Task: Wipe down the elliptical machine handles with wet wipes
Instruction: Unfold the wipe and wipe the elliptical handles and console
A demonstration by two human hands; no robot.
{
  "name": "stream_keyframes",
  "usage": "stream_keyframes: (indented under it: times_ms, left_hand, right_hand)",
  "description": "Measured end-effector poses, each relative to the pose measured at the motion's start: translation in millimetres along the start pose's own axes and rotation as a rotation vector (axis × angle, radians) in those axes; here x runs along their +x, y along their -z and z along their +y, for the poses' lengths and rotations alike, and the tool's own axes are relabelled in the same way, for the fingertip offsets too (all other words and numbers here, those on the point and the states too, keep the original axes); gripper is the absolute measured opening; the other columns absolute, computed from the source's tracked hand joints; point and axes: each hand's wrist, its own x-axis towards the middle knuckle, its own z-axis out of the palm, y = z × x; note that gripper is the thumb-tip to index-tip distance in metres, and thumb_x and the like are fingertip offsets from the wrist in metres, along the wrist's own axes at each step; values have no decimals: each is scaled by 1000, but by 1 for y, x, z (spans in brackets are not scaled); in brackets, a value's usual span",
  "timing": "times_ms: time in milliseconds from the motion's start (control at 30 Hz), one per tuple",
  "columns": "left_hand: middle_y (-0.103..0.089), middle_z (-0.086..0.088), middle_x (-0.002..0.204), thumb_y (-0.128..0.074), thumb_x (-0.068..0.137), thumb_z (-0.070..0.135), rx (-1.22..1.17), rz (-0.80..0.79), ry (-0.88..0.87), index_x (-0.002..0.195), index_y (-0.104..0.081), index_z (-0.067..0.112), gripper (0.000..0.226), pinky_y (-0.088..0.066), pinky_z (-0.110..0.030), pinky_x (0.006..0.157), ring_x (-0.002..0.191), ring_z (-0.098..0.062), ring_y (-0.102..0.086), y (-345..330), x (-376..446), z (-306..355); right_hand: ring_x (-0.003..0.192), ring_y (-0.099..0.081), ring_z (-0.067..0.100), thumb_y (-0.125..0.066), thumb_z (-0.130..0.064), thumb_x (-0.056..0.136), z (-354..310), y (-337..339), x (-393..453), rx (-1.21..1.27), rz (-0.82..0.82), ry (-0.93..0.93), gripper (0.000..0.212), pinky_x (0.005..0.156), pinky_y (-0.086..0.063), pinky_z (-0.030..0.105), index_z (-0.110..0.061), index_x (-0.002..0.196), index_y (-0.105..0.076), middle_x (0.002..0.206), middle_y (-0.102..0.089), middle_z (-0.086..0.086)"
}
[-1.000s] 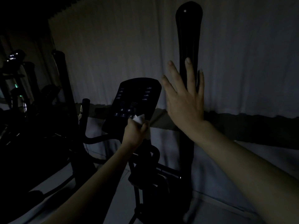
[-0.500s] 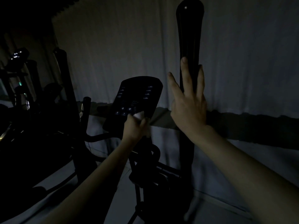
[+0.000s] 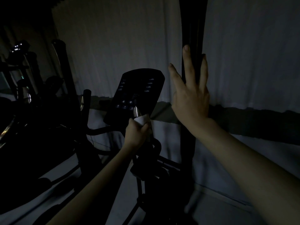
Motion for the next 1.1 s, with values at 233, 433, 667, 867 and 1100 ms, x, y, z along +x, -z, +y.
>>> stream_keyframes:
  times_ms: [233,433,667,867,1100]
  left_hand:
    - [-62,-2,94,-57,94,37,29,-34,-54,108,-46,15,28,-52,-24,67,79,-16,-64,-7,-24,-12]
    - [-47,-8,82,-42,89,53,10,-96,-167,94,-50,15,39,-42,-35,65,68,-21,-48,-6,-36,-17]
    - [-56,10,129,-47,90,29,188,-97,-265,136,-45,42,48,-53,-18,83,98,-5,-63,7,-47,-31]
    - [-67,13,100,-58,90,40,435,-86,-396,136,-51,27,48,-46,-8,63,76,-5,-67,22,-70,-53]
    - [-65,15,107,-59,96,20,539,44,-357,148,-18,51,73,-35,3,58,80,3,-64,44,-24,-46]
  right_hand:
    - [147,-12,44,-39,8,87,1,1,0,15,14,5,70,89,-54,35,-28,147,-38,164,-11,5]
    - [147,-13,43,-37,3,89,1,1,0,21,20,1,65,90,-55,39,-27,147,-38,164,-14,6]
    - [147,-15,43,-37,4,89,0,-1,0,25,37,-9,66,88,-55,36,-29,147,-38,164,-15,5]
    - [148,-13,41,-40,6,88,0,-1,-1,12,30,-15,70,85,-53,32,-31,148,-36,164,-13,3]
    - [148,-13,41,-39,5,88,0,-1,-1,24,38,-9,69,87,-53,35,-30,147,-37,164,-13,4]
